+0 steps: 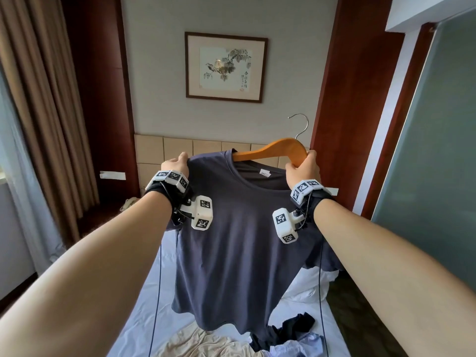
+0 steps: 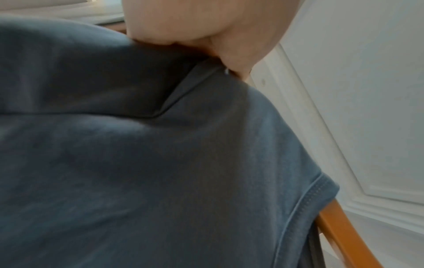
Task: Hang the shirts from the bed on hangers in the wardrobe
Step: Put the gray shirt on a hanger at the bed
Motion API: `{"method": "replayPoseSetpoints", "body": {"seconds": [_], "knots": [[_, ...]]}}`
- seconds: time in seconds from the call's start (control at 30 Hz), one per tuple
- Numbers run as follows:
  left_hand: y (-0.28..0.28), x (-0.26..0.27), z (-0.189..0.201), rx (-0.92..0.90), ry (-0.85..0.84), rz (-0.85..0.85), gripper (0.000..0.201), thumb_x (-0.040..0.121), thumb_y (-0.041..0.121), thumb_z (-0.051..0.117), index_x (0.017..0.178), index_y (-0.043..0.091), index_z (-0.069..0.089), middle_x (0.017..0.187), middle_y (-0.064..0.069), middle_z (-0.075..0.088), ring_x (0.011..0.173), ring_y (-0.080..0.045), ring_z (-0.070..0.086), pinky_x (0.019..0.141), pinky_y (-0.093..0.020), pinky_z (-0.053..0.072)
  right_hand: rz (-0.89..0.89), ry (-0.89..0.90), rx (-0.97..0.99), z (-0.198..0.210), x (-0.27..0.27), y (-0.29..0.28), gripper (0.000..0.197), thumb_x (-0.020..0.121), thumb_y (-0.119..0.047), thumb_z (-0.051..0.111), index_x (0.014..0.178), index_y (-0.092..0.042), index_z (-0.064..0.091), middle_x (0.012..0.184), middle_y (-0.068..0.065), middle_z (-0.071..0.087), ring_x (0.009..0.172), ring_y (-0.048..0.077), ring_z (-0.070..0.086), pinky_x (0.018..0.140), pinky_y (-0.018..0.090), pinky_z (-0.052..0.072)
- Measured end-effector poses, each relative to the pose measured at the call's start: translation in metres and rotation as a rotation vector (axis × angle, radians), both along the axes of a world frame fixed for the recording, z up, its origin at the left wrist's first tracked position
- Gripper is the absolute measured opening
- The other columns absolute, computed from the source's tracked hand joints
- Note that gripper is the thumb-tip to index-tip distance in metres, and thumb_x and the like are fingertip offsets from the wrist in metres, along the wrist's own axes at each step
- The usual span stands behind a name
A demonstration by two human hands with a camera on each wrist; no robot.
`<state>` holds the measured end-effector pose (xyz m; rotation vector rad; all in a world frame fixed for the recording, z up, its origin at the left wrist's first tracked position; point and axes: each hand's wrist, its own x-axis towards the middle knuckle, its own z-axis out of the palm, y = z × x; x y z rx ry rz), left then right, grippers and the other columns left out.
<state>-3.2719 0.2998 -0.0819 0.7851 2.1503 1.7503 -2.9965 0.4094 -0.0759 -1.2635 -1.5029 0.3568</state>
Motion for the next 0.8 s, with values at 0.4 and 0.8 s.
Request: {"method": "replayPoseSetpoints", "body": {"seconds": [0.4,0.8], "knots": [[0.002,0.014,0.009,-0.091,0.025,0.015,0.051,0.087,0.035,0.039,0.121,0.009,0.064,0.123,-0.018,0.065,0.113,-0.037,0.059,0.106,-0.04,0.041,0.014,-0.159,0.04,-0.005,-0.012,0.001,0.024,0.088,-0.02,0.063,0.106,-0.014,0.048,0.092,0.002,0.063,0.083,0.031,0.065,0.069,0.036,0.049],[0.021,0.071,0.027,0.03,0.333,-0.382,0.028,0.095,0.039,0.052,0.084,0.016,0.065,0.088,-0.006,0.067,0.085,-0.024,0.061,0.075,-0.033,0.047,0.162,-0.402,0.116,-0.001,-0.036,-0.018,0.027,0.072,-0.032,0.073,0.085,-0.023,0.052,0.078,-0.003,0.064,0.073,0.029,0.061,0.064,0.033,0.051]]}}
